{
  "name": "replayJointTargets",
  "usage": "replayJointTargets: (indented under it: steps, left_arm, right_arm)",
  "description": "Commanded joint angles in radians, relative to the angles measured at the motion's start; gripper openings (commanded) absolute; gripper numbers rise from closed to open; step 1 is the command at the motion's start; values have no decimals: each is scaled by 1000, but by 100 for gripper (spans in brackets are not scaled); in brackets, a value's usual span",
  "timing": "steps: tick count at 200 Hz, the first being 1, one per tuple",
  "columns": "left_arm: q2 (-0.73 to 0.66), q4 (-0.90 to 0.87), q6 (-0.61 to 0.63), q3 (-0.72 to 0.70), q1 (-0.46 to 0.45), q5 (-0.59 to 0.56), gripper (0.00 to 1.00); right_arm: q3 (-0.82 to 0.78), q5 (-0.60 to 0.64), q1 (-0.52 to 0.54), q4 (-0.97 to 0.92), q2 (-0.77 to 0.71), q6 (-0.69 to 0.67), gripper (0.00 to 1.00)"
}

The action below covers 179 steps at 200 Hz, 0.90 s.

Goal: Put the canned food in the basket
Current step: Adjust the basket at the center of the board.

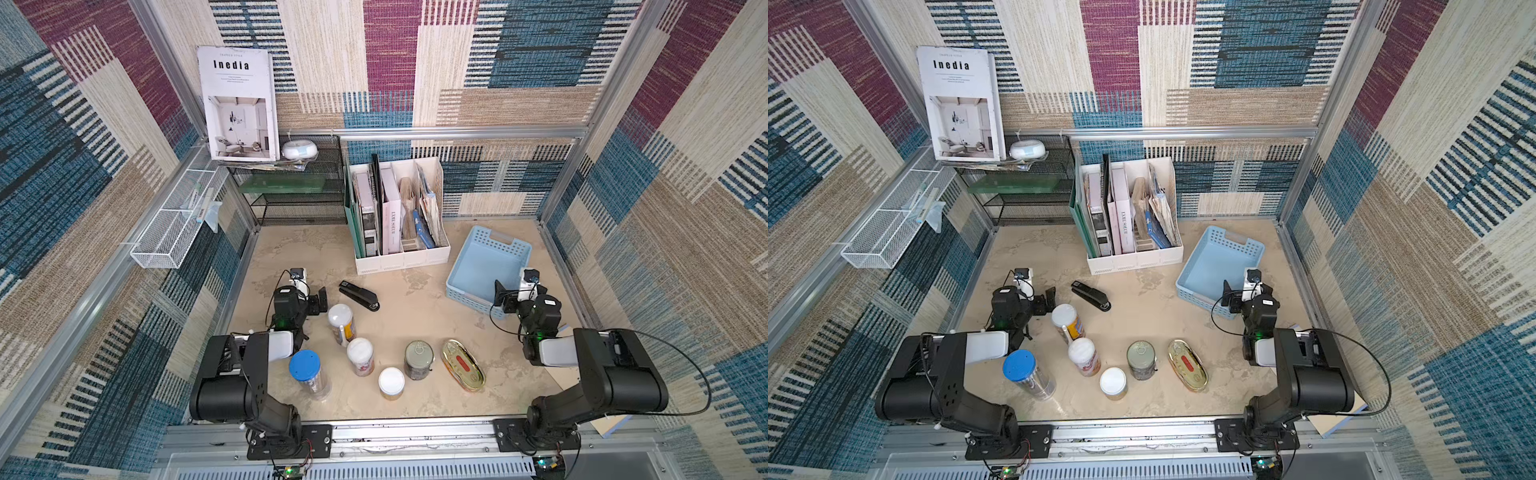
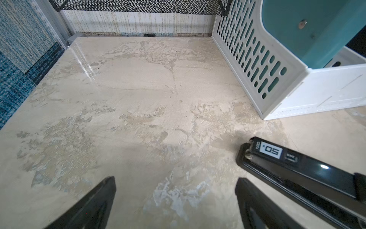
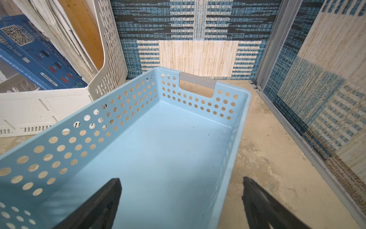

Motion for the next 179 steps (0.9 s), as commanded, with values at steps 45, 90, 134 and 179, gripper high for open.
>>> replayJointTargets:
  steps: [45, 90, 134, 179]
  left_arm:
    - [-3, 11, 3, 7, 0, 2, 99]
    - [-3, 12, 2, 6, 0, 4, 99]
    - [-6, 21, -4, 2, 5, -4, 99]
    - [-213, -313, -82, 119, 3, -211, 99]
  right_arm:
    - [5, -2, 0, 12, -1, -2, 99]
    - [6, -2, -1, 11, -1, -2, 99]
    - [22, -15, 2, -79, -85, -14, 99]
    - [261, -11, 2, -586, -278, 12, 99]
